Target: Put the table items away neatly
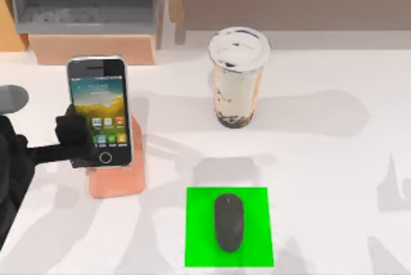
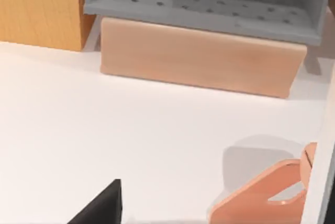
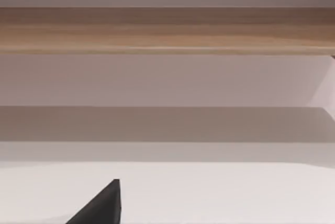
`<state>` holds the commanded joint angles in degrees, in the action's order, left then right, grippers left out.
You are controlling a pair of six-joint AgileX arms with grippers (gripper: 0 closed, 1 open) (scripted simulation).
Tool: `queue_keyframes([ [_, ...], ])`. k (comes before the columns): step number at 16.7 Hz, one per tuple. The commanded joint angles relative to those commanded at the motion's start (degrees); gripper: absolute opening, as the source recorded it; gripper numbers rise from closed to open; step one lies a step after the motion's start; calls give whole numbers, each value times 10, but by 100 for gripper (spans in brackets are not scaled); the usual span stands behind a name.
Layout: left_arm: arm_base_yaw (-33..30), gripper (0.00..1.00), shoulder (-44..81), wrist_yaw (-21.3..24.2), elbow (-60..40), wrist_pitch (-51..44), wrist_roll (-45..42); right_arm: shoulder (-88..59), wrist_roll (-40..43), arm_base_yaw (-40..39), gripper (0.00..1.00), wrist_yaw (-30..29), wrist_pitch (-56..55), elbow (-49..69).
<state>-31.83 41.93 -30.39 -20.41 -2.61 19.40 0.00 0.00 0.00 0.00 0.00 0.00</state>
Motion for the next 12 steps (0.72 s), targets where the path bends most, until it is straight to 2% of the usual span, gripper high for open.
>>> queue_keyframes([
  [8, 245, 100, -336, 234, 157, 20, -149, 0, 0, 0, 100, 0, 0, 0],
  [12, 314, 100, -415, 300, 201, 26, -191, 0, 0, 0, 100, 0, 0, 0],
])
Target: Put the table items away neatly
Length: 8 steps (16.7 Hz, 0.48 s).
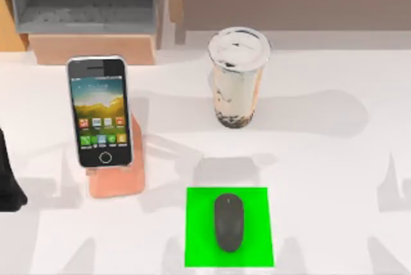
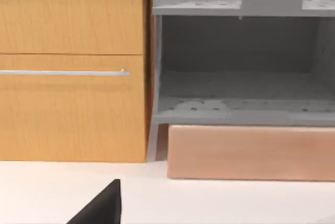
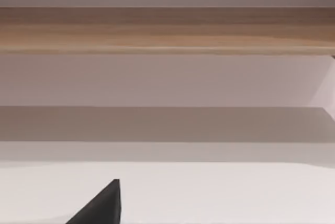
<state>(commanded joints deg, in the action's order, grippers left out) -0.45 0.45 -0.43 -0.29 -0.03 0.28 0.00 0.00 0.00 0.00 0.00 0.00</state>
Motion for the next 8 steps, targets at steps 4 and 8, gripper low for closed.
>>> queue_keyframes([
  [4, 4, 100, -5, 4, 3, 0, -3, 0, 0, 0, 100, 0, 0, 0],
  [8, 4, 100, -5, 4, 3, 0, -3, -15, -5, -11, 100, -7, -7, 4],
])
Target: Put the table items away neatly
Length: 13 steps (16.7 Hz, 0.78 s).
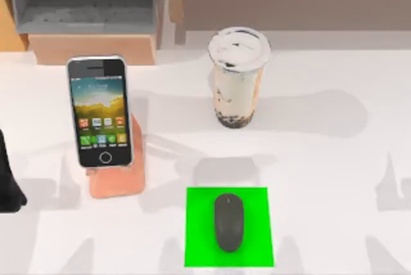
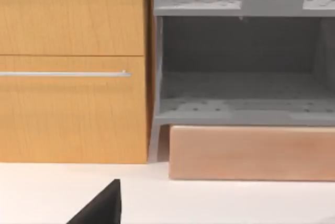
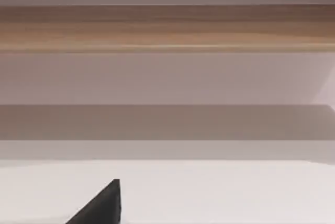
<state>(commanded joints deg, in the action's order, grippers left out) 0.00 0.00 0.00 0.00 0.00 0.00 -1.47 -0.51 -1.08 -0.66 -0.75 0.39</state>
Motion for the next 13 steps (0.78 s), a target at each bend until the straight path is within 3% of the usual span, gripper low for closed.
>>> queue_keyframes([
  [5, 0, 100, 0, 0, 0, 0, 0, -132, -42, -94, 100, -63, -68, 36],
  [13, 0, 100, 0, 0, 0, 0, 0, -523, -124, -322, 100, -238, -275, 156],
])
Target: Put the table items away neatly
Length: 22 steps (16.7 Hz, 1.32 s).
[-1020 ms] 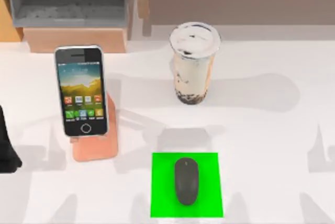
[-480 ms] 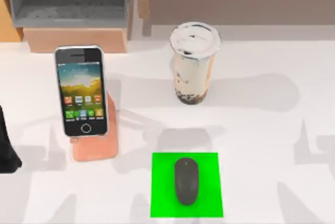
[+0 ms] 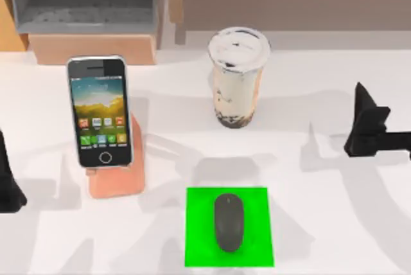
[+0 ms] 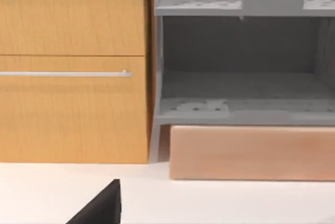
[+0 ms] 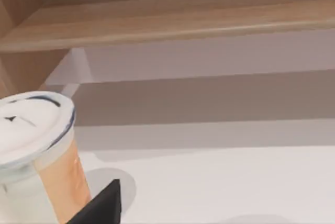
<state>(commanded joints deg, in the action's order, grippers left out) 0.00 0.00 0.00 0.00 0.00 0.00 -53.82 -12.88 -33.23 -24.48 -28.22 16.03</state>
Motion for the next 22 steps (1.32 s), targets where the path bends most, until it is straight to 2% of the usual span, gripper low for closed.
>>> queue_keyframes([
  [5, 0, 100, 0, 0, 0, 0, 0, -273, -18, -116, 100, -113, -157, 100],
  [10, 0, 100, 0, 0, 0, 0, 0, -512, 7, -178, 100, -198, -304, 202],
  [16, 0, 100, 0, 0, 0, 0, 0, -701, 66, -192, 100, -254, -429, 300],
  [22, 0, 100, 0, 0, 0, 0, 0, -784, 119, -168, 100, -274, -499, 365],
])
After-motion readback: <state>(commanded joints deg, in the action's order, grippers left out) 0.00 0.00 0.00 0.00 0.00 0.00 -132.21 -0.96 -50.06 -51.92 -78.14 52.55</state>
